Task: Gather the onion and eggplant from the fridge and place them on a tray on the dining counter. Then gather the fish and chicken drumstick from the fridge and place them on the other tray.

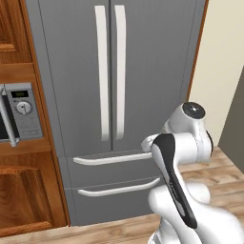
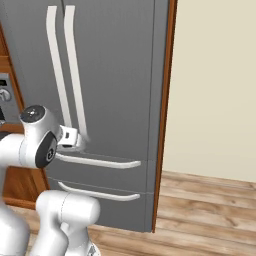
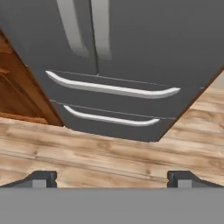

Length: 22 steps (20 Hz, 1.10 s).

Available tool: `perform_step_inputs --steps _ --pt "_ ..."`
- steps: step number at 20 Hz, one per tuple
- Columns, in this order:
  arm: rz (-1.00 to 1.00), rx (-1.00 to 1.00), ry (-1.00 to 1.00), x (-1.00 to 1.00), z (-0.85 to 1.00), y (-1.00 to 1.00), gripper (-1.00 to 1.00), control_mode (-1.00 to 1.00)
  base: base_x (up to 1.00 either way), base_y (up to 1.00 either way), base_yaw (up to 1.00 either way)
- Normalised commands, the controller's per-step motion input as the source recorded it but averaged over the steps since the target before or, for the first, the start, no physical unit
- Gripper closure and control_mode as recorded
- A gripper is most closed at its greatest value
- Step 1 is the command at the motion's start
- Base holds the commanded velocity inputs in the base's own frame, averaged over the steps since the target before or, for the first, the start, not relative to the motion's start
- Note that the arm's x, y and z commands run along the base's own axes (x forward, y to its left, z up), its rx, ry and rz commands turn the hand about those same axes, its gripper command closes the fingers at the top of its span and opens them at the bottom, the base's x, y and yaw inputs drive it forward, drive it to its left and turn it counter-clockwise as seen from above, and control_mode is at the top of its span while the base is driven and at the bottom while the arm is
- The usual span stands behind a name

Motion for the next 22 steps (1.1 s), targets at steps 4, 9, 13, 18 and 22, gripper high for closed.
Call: perform_step_inputs --steps 4,9,13,18,22 --pt "0.00 0.00 -0.20 0.84 0.00 0.18 -1.00 -1.00 0.00 0.00 0.00" --pt "0.00 0.00 -0.15 0.46 0.25 0.03 -1.00 -1.00 0.00 0.00 0.00" --pt "0.00 0.00 -0.01 0.23 0.54 0.06 -1.00 -1.00 0.00 0.00 0.00" --pt "0.00 0.00 0.00 0.22 0.55 0.19 -1.00 -1.00 0.00 0.00 0.00" --pt "0.00 0.00 -0.02 0.36 0.29 0.18 -1.00 -1.00 0.00 0.00 0.00"
